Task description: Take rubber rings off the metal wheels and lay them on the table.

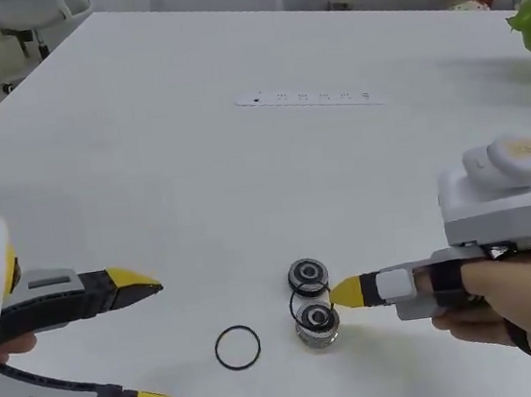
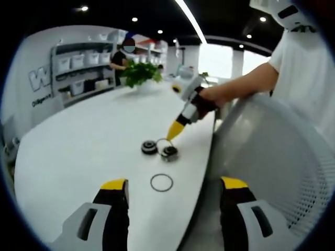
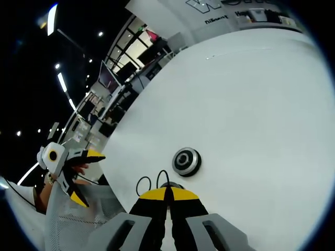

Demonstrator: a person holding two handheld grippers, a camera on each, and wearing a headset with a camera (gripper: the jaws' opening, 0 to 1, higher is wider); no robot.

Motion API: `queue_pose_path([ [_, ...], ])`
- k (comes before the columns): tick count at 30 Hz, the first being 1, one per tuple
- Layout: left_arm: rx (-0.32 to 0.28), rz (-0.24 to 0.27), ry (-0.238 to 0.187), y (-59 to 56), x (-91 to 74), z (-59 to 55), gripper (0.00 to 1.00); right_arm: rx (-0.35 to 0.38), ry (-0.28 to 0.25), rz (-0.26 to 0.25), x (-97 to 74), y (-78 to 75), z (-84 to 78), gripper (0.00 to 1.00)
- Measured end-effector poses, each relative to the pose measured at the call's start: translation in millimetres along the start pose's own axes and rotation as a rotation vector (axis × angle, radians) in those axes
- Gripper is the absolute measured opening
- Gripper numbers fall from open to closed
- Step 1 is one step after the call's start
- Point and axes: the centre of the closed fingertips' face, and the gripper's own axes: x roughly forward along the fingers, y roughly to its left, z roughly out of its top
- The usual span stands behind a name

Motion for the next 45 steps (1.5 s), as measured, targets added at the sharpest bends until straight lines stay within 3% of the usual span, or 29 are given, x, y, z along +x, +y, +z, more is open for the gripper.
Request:
queue_pose_path([
  [12,-0.016,0.024,-0.009,1.8,-0.6,-2.5,0.72,0.002,-0.008,0.002,-0.6,1.1,1.5,0.0],
  [21,-0.032,0.035,-0.04,3.2,-1.7,2.2,0.73,-0.017,-0.031,0.026,-2.6,13.9,6.8,0.0],
  [31,-0.026,0.024,-0.035,1.0,-0.7,1.6,0.74,-0.024,-0.108,0.064,-11.4,30.0,25.4,0.0],
  [45,-0.015,0.015,-0.025,-0.9,0.1,0.4,0.73,-0.126,-0.058,0.113,7.5,63.0,31.8,0.0],
])
